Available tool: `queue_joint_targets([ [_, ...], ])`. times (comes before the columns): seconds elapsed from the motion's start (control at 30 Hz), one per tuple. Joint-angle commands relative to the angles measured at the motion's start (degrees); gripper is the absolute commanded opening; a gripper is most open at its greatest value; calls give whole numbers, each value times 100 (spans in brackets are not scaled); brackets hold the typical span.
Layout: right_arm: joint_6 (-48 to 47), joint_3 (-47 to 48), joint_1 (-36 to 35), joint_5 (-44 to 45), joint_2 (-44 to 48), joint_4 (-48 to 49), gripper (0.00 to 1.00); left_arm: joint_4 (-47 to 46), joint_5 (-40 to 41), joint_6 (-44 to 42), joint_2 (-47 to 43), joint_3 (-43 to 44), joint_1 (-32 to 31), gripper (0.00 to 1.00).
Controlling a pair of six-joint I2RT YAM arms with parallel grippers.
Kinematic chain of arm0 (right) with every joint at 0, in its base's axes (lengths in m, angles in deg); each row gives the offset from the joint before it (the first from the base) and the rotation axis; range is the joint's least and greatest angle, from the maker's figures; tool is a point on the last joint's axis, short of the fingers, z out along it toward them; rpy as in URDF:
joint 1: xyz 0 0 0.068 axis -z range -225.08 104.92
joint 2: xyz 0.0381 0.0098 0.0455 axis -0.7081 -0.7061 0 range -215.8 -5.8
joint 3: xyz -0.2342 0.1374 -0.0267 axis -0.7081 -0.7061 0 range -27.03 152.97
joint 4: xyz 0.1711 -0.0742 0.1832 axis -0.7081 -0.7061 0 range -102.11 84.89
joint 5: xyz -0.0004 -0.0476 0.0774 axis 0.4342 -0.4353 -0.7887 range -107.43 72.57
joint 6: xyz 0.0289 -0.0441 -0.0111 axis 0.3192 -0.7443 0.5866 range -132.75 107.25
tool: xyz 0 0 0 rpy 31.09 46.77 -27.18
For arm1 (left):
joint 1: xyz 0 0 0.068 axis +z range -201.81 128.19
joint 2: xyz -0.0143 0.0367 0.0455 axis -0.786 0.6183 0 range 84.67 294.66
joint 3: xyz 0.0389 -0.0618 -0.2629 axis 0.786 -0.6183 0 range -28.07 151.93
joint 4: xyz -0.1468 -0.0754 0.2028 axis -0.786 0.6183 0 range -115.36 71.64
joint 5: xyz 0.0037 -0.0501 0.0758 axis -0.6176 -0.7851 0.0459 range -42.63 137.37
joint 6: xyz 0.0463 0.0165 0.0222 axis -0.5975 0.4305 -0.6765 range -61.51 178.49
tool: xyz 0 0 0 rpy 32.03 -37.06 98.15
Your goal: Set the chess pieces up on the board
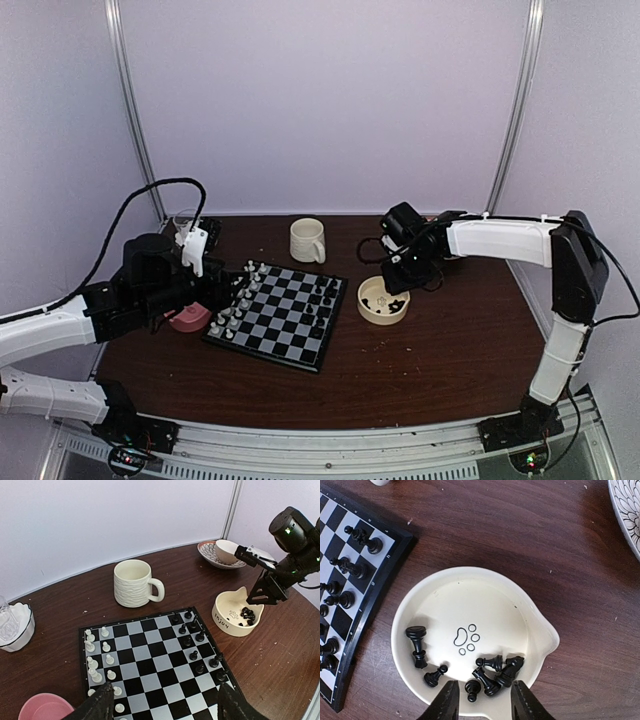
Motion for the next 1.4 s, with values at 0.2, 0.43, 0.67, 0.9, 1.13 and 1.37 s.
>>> queue_joint_targets([
  [0.2,397,312,80,-462,-532,-319,39,-214,66,-89,-81,90,-22,71],
  [0.43,376,533,94,-484,-848,-604,38,-205,68,-89,-72,99,-29,71],
  [0.67,335,553,100,-894,-958,-483,38,-188,77,-98,-90,106,-37,71],
  [0.9,286,488,100,-1934,-954,130,30,-179,105,-113,-82,108,-38,71],
  [1.13,121,391,83,-1629,-558,437,26,-170,114,-113,-89,107,-38,71],
  [1.37,322,794,78,-366,-633,-653,28,-161,106,-108,-144,107,-38,71],
])
